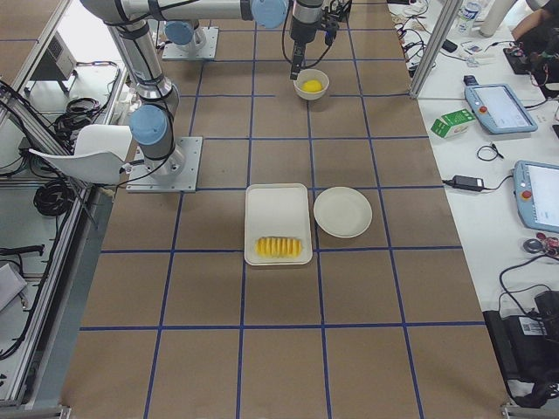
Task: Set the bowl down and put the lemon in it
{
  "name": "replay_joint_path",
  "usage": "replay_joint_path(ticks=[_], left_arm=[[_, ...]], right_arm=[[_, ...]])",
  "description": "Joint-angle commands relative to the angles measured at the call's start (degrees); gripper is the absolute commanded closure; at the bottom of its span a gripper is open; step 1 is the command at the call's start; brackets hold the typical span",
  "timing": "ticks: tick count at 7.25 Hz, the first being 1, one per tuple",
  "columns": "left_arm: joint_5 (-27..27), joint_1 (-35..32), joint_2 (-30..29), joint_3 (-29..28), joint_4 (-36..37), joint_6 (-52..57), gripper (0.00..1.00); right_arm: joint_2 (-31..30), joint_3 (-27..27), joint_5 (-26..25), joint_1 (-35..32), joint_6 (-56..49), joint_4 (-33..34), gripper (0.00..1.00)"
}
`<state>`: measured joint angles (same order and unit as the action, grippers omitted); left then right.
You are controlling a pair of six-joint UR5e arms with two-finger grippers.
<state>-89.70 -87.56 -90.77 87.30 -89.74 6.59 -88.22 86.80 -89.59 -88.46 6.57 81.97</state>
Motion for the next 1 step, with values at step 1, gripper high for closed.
replay_joint_path(ticks=[1], left_arm=[[0.1, 0.1, -0.1, 0.0, 0.1, 0.0, 0.0]], right_arm=[[0.0, 0.0, 0.0, 0.0, 0.1, -0.1, 0.0]])
